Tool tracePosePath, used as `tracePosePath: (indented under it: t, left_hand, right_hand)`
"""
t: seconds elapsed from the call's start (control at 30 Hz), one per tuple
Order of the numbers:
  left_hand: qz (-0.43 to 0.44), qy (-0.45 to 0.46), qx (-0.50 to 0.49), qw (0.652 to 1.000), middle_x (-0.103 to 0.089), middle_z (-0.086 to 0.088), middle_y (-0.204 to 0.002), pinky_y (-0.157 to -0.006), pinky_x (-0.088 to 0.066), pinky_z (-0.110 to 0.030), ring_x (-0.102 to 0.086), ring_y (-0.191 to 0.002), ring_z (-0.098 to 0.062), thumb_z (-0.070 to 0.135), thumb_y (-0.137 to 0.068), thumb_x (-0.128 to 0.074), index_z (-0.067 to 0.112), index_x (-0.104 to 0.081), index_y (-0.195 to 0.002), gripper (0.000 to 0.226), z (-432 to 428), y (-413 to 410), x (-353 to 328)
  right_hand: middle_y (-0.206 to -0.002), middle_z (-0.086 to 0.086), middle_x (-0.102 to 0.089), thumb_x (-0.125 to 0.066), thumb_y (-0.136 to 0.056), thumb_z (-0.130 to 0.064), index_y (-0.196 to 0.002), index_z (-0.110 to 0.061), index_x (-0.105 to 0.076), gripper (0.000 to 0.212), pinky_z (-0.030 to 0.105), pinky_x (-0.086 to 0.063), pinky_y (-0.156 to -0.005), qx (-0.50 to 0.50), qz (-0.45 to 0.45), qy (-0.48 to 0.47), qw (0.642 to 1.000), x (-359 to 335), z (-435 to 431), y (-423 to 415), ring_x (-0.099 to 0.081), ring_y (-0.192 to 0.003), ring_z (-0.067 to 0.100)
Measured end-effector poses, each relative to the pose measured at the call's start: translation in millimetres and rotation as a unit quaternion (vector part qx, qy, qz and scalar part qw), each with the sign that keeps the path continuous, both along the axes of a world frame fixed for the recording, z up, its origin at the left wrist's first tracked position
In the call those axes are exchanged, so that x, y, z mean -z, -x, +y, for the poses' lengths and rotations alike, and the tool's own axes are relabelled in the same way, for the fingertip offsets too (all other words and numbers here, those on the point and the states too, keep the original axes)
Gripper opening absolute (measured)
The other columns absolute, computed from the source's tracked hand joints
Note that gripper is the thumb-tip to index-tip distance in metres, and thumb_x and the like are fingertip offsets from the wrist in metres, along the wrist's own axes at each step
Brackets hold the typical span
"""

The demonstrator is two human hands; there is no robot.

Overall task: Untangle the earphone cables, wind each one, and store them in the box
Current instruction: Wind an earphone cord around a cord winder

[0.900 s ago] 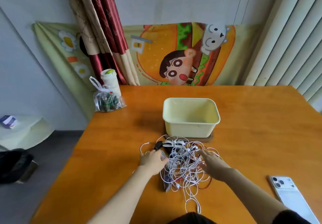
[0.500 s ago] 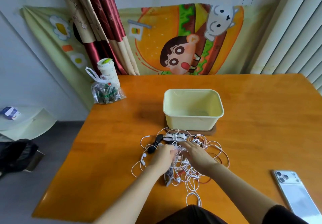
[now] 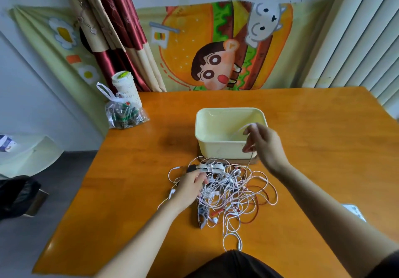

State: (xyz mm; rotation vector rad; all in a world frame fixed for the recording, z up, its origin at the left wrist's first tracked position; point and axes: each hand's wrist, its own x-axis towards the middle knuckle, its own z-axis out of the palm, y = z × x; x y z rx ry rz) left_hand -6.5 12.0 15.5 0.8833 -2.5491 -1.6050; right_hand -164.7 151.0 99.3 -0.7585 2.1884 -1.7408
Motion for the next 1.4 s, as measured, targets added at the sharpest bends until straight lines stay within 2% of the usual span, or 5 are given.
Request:
tracePosePath:
  t: [0.33,0.43,0.73,1.17,1.4]
  left_hand:
    - [0.052,0.109,-0.005,0.993,-0.04,0.004,-0.061,-0.049,-0.027,-0.023,-0.033,-0.05,-0.009,0.023,-0.104,-0.031,0.014,-0.054,-0.085,0.032,-12,2,-45]
    - [0.056,0.174,0.084,0.979,-0.045,0.006,-0.06,-0.048,-0.026,-0.026,-0.035,-0.048,-0.011,0.022,-0.103,-0.035,0.013,-0.056,-0.089,0.027,-4,20,-72]
    - [0.066,0.125,0.125,0.982,-0.044,0.003,-0.065,-0.056,-0.027,-0.03,-0.038,-0.06,-0.015,0.021,-0.097,-0.05,0.015,-0.052,-0.089,0.01,2,30,-94]
    - [-0.143,0.157,0.1,0.972,-0.026,0.001,-0.152,-0.116,-0.023,-0.037,-0.024,-0.141,-0.018,0.022,-0.093,-0.056,0.019,-0.028,-0.144,0.058,-35,-13,-53]
    - [0.04,0.11,0.101,0.988,-0.062,0.002,-0.07,-0.061,-0.041,-0.02,-0.057,-0.065,-0.013,0.016,-0.101,-0.043,0.022,-0.062,-0.112,0.023,-6,5,-70]
  right_hand:
    - [-0.128,0.021,-0.047,-0.046,-0.095,-0.006,-0.137,0.003,-0.034,0.045,0.039,-0.036,-0.098,-0.008,0.131,-0.447,0.885,14,34,23,-0.046,-0.117,0.034]
    - [-0.15,0.016,-0.024,-0.058,-0.087,0.0,-0.147,-0.002,-0.013,0.075,0.029,-0.018,-0.113,-0.064,0.191,-0.296,0.934,11,26,-10,-0.025,-0.139,0.029]
    - [-0.064,-0.01,-0.06,-0.054,-0.095,-0.022,-0.096,-0.016,-0.064,0.011,0.017,-0.046,-0.058,-0.189,0.139,-0.202,0.951,-7,16,-32,-0.054,-0.054,-0.001]
    - [-0.073,-0.015,-0.055,-0.057,-0.092,-0.03,-0.094,-0.013,-0.068,0.02,0.011,-0.039,-0.056,-0.209,0.175,-0.262,0.926,9,7,-21,-0.05,-0.064,-0.002]
    - [-0.065,-0.01,-0.054,-0.053,-0.095,-0.031,-0.092,-0.014,-0.062,0.019,0.017,-0.035,-0.052,-0.23,0.153,-0.221,0.935,5,-18,-47,-0.046,-0.054,0.003]
